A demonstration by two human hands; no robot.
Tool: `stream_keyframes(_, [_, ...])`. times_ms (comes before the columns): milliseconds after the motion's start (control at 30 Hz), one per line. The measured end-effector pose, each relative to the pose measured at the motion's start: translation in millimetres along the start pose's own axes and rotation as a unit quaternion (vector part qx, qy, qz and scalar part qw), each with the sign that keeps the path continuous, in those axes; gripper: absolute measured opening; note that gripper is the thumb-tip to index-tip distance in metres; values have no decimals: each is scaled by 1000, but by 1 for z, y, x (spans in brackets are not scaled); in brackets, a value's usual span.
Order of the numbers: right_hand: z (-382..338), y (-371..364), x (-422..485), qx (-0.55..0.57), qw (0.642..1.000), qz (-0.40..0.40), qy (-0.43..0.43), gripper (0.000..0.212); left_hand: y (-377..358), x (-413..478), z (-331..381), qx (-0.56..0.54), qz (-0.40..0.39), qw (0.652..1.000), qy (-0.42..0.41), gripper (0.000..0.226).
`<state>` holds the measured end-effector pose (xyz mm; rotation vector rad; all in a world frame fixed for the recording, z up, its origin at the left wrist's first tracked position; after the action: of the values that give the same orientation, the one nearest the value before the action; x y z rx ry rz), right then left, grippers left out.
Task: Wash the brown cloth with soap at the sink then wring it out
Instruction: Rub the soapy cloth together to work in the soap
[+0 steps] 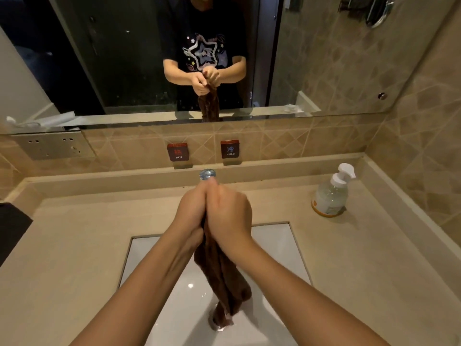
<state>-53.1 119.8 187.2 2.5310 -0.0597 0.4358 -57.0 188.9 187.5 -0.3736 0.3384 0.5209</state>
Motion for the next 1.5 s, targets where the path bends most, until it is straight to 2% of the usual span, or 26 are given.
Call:
stream_keyframes(67, [4,3,17,53,997,17,-50,54,0,-4,-5,-25,-54,997,42,24])
stream_keyframes(133, [9,8,36,112,987,1,-112,54,3,-10,-9,-46,-111,989,83,19])
stream_keyframes(200, [15,9,41,157,977,-27,-139,53,10,-13,-8,-67,-153,981,99,25])
stream_keyframes(367, [36,25,38,112,980,-72,-145,47,42,-6,5,-172,-158,967,100,52])
stream_keyframes(500, [65,43,35,54,994,-74,-66,42,57,-1,14,-226,-121,964,73,38])
stream_keyframes(533, [69,45,32,34,995,-87,-38,38,57,0,15,-232,-114,964,69,36])
stream_keyframes(600, [71,45,25,35,991,-130,2,12,58,3,13,-231,-107,965,68,33])
stream_keyframes(633, [72,45,21,45,986,-156,22,13,57,3,12,-225,-111,965,69,30])
stream_keyframes(700, [71,40,11,52,973,-210,85,44,52,2,12,-209,-133,966,77,30])
stream_keyframes(767, [66,27,-1,32,958,-245,148,65,46,1,10,-190,-163,964,88,41])
stream_keyframes(833, [64,10,-13,57,955,-251,149,64,40,-3,11,-176,-179,963,98,44])
stream_keyframes(900, [64,3,-15,103,963,-219,116,47,40,-5,13,-176,-174,964,96,45])
stream_keyframes(1033, [74,14,-5,98,975,-171,101,22,60,5,18,-179,-88,976,81,26])
stream_keyframes(1100, [73,25,-2,154,967,-196,52,19,72,10,19,-114,-76,988,70,15])
stream_keyframes(1167, [67,33,2,185,960,-209,18,21,85,20,16,61,-51,997,23,3])
stream_keyframes(1200, [66,36,4,174,962,-209,26,19,92,24,14,158,-37,987,-17,6])
stream_keyframes(1267, [58,42,8,147,961,-229,48,14,99,30,10,309,-42,942,-122,15])
stream_keyframes(1367, [50,51,18,115,945,-299,61,17,98,30,6,446,-116,853,-245,23])
stream_keyframes(1500, [50,59,31,123,931,-338,54,16,94,20,6,464,-285,803,-241,28])
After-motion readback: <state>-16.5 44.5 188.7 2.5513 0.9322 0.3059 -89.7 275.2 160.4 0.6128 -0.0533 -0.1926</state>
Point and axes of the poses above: each hand's wrist, its own x-axis towards the middle knuckle, its own y-axis out of the back of the hand, z = x × y, the point moved 1 cm from there along x, towards the middle knuckle, and after that the axes turned 6 degrees about z, right-handed, at the moved point
